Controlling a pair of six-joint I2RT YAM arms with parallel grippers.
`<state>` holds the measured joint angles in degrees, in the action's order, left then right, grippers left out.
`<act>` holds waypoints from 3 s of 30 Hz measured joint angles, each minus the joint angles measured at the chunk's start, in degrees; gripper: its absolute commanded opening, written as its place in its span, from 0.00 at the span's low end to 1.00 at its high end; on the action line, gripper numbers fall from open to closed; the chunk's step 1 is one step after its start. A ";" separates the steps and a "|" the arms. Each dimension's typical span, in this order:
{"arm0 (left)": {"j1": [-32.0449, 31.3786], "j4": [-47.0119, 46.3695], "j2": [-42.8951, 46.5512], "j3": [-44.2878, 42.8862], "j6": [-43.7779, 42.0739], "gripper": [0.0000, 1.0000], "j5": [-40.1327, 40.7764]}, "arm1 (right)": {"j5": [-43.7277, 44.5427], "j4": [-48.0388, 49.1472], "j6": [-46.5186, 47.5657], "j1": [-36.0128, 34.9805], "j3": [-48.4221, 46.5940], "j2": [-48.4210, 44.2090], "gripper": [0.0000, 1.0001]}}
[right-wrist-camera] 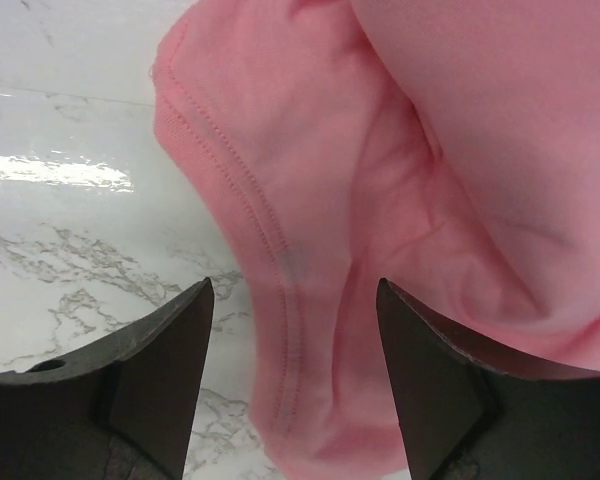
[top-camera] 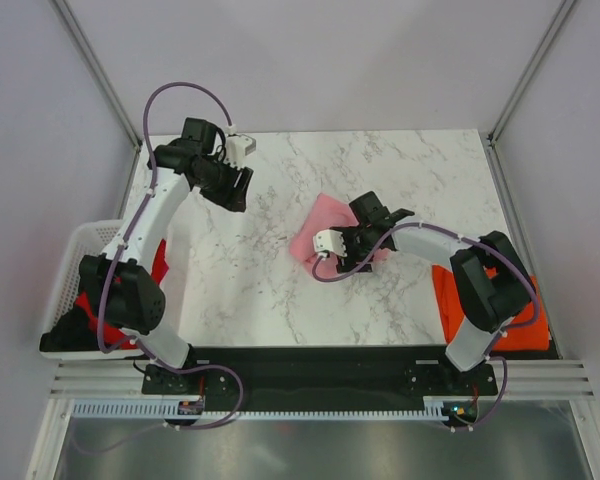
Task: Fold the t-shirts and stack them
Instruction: Flatten the tshirt out
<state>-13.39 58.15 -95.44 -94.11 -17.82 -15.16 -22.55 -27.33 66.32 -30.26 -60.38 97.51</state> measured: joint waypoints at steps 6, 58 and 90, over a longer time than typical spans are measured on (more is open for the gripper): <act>1.77 -0.17 1.22 0.00 0.04 0.62 0.04 | 1.46 -0.28 1.40 -0.59 -1.25 3.85 0.62; -15.50 -4.76 -5.90 7.54 0.39 0.49 -17.49 | 27.39 1.16 -14.73 12.59 -30.08 4.66 0.00; -27.56 -9.29 -27.93 -1.73 0.42 0.21 1.73 | 25.94 1.22 -20.11 12.92 -27.15 3.93 0.00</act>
<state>-40.95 48.86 -123.37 -95.83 -17.41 -13.43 3.40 -26.11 46.22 -17.34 -87.53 101.45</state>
